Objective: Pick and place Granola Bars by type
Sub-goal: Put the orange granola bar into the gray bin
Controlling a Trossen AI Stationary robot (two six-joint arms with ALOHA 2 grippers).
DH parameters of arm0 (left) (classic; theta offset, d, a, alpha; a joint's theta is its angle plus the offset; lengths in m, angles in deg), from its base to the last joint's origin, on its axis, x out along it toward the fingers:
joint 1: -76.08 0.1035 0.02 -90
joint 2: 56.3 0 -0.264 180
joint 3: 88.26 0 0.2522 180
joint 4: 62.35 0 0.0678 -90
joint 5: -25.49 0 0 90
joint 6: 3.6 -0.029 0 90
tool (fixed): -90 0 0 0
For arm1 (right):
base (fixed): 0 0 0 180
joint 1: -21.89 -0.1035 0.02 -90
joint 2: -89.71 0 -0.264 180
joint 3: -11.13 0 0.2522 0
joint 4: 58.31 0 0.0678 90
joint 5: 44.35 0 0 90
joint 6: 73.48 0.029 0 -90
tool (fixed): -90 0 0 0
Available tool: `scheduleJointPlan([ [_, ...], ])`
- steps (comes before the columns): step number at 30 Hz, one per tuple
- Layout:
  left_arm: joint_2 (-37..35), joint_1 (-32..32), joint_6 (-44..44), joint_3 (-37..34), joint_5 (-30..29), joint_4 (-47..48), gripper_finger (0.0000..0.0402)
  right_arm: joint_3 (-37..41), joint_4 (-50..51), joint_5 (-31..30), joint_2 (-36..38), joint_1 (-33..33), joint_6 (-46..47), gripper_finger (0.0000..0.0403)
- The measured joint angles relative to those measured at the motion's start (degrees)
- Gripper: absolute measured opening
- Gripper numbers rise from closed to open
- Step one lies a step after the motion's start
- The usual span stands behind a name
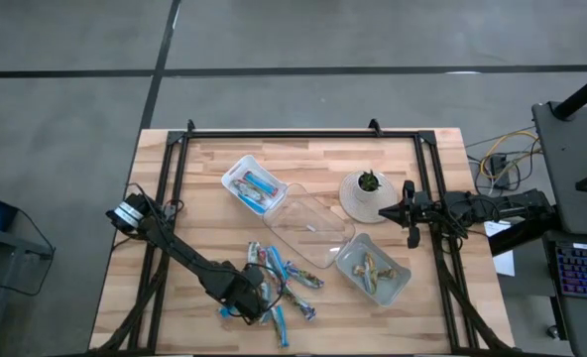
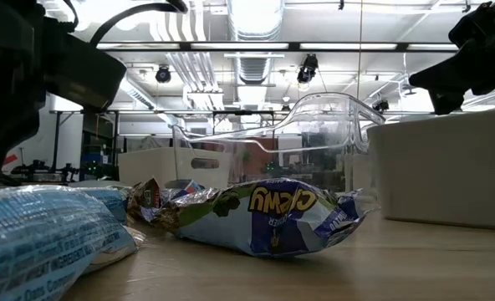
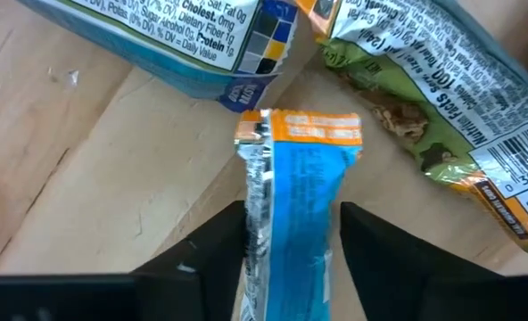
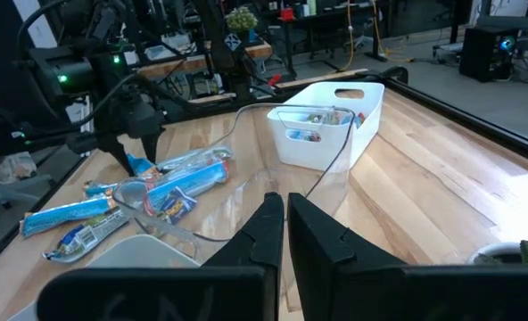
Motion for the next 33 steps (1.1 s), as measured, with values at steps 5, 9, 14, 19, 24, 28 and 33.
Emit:
scheduleJointPlan([
  [5, 0.0, 0.0, -0.04, 0.0, 0.44, -0.04, 0.0111, 0.0, -0.02, 0.0, 0.0, -0.01, 0.0, 0.0013],
  [9, 0.0, 0.0, -0.75, 0.0, 0.51, -0.07, 0.0085, 0.0, 0.0, -0.01, 0.0, -0.02, 0.0, 0.0013],
  [14, 0.0, 0.0, -1.0, 0.0, 0.53, -0.04, 0.0078, 0.0, -0.02, 0.0, 0.0, 0.0, 0.0, 0.0013],
  [19, -0.01, 0.0, -1.03, 0.0, 0.53, -0.04, 0.0078, 0.0, -0.02, -0.01, 0.0, -0.01, 0.0, 0.0013],
  [24, -1.16, 0.11, -1.06, 0.11, 0.99, 0.36, 0.0078, 0.0, 0.0, 0.0, 0.0, -0.01, 0.0, 0.0013],
  [28, -3.13, 0.28, -1.14, 1.25, 0.9, 2.14, 0.0078, 0.0, 0.03, 0.0, 0.0, -0.02, 0.0, 0.0013],
  [33, -5.13, 0.79, -1.16, 1.25, 0.38, 4.24, 0.0078, 0.0, -0.02, -0.04, 0.0, 0.0, 0.0, 0.0013],
])
